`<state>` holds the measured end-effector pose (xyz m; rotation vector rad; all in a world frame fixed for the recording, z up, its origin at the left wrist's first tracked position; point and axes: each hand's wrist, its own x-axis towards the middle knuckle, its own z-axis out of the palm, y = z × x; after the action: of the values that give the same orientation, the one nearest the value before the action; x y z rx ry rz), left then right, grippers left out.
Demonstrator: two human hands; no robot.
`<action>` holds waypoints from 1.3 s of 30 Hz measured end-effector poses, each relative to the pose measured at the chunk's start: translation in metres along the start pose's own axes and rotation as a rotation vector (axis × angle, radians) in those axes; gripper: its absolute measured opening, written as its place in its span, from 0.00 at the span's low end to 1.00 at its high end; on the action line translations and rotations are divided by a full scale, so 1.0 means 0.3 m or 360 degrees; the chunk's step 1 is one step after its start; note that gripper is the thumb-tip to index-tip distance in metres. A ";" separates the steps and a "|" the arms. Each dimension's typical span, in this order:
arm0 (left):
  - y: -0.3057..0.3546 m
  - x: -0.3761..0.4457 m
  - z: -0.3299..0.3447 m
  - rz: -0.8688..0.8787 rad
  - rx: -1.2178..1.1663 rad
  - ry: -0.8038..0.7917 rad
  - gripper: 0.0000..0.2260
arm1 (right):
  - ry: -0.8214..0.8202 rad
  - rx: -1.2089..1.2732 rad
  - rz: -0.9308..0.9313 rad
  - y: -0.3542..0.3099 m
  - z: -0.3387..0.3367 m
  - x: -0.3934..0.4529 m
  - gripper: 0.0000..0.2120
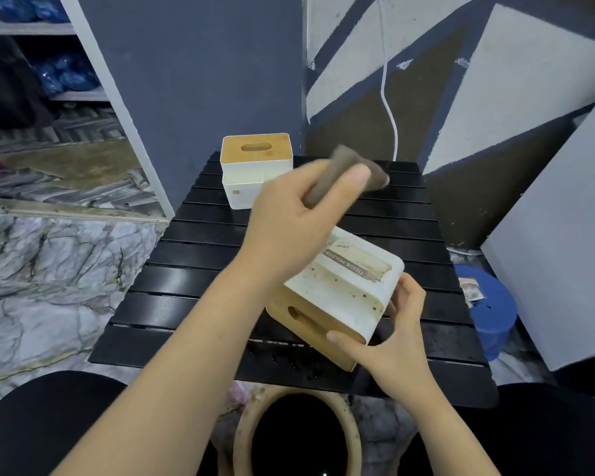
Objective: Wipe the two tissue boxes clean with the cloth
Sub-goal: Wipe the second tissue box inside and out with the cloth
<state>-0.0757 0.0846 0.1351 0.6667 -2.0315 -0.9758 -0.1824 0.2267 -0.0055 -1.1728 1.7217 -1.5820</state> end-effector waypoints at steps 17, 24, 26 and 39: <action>-0.129 -0.044 0.007 -0.0838 0.0495 0.0097 0.18 | 0.0017 0.0018 -0.0060 0.012 -0.007 0.006 0.54; -0.202 -0.185 -0.164 -0.1726 -0.0769 0.0359 0.24 | -0.0003 0.0039 -0.0032 0.022 -0.008 0.007 0.55; -0.201 -0.230 -0.190 -0.1684 -0.0938 0.0358 0.20 | 0.0000 0.0039 -0.0034 0.026 -0.007 0.008 0.55; -0.144 -0.438 0.077 -0.0303 0.1000 0.0054 0.28 | 0.0049 0.0039 -0.0067 0.018 0.003 0.005 0.52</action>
<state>-0.0149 0.1631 0.0363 1.2118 -2.2793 -0.4012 -0.1839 0.2246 -0.0107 -1.1855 1.7027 -1.6497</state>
